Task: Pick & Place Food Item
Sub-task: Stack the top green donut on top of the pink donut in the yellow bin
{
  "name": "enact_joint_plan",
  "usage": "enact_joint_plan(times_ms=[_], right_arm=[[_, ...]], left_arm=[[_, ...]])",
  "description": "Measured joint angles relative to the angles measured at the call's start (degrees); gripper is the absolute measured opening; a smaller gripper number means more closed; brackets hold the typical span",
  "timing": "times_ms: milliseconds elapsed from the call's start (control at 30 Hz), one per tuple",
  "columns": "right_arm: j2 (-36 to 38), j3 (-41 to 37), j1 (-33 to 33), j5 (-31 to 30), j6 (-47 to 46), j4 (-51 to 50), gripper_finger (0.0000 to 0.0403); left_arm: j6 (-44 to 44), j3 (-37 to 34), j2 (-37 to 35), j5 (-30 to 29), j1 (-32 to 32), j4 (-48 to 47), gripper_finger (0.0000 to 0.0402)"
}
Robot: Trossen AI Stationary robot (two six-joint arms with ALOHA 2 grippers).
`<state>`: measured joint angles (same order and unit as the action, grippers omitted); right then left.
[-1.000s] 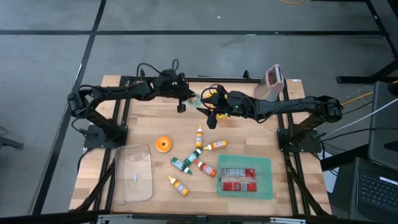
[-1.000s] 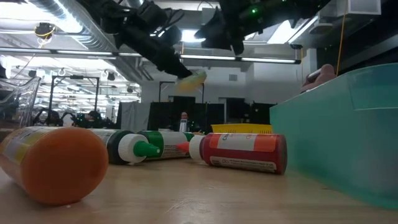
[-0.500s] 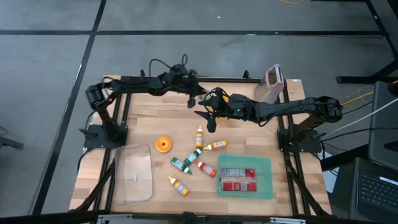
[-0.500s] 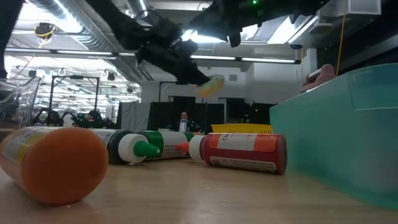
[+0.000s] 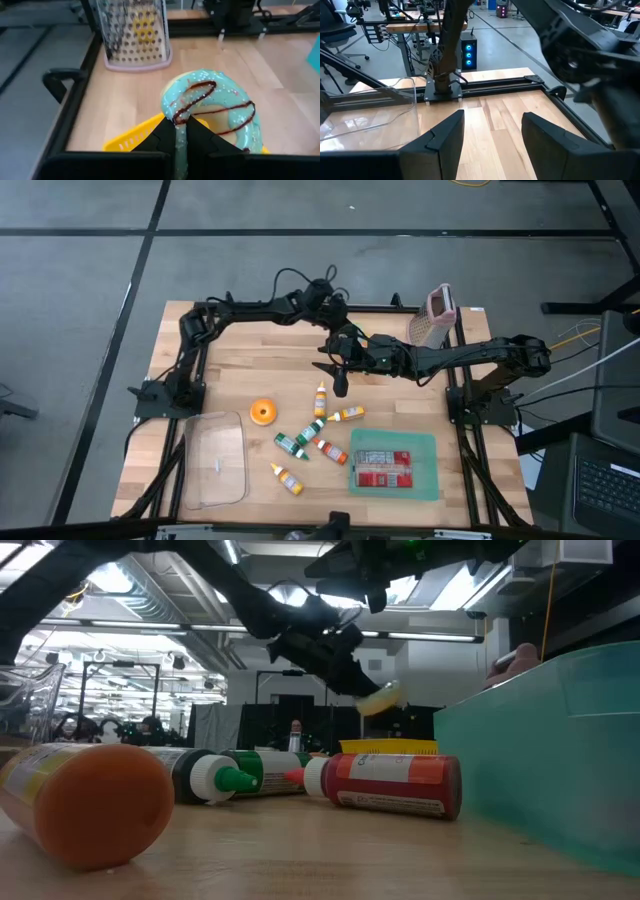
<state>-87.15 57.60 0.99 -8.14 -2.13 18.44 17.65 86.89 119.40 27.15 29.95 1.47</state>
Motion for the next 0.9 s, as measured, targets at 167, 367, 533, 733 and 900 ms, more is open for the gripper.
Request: enact_joint_plan(times_ms=[167, 367, 533, 733, 900], right_arm=[[0.00, 0.00, -0.35, 0.00, 0.00, -0.01, 0.0196], [0.00, 0.00, -1.03, 0.04, -0.02, -0.01, 0.0196], [0.00, 0.00, -1.16, 0.01, -0.40, 0.02, 0.0196], [0.02, 0.02, -1.32, 0.02, -0.46, 0.75, 0.0196], [0.02, 0.04, -1.99, 0.02, -0.42, 1.95, 0.0196]], left_arm=[[0.04, 5.12, 3.75, -0.39, -0.02, -5.62, 0.0012], [0.06, 6.42, 4.93, -1.28, 0.18, -8.21, 0.0012], [-0.14, 6.45, 4.93, -1.72, 0.59, -8.17, 0.0012], [-0.48, 6.47, 4.93, -1.60, 0.53, -7.24, 0.0012], [-1.36, 6.49, 6.44, -0.64, 0.18, -6.72, 0.0012]])
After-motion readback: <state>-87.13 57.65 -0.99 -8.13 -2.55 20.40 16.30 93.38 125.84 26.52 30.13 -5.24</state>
